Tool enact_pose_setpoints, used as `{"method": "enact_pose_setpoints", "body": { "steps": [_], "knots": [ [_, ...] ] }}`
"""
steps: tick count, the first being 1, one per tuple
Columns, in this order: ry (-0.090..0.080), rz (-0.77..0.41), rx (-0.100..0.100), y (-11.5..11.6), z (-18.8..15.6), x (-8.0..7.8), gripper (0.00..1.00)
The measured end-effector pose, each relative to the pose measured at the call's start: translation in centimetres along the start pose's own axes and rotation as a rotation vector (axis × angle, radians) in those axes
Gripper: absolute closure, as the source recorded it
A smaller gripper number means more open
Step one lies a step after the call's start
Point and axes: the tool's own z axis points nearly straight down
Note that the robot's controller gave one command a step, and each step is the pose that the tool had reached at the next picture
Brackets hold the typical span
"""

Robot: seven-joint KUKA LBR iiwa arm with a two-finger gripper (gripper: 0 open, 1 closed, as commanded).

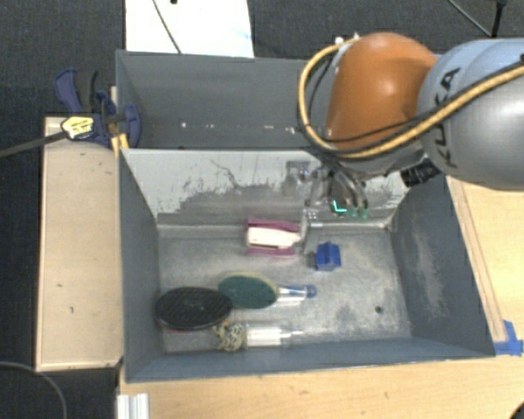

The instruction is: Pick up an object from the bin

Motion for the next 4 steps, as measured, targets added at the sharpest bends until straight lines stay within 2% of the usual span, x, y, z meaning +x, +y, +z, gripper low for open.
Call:
{"method": "enact_pose_setpoints", "body": {
  "steps": [1,2,3,4],
  "knots": [
    [-0.002,-0.258,0.001,-2.6,4.4,5.0,0.0],
    [-0.003,-0.304,-0.003,5.7,6.9,7.3,0.0],
    [0.001,-0.32,0.0,6.3,14.8,5.4,0.0],
    [-0.005,-0.315,0.0,6.3,14.5,5.3,1.0]
  ]
}}
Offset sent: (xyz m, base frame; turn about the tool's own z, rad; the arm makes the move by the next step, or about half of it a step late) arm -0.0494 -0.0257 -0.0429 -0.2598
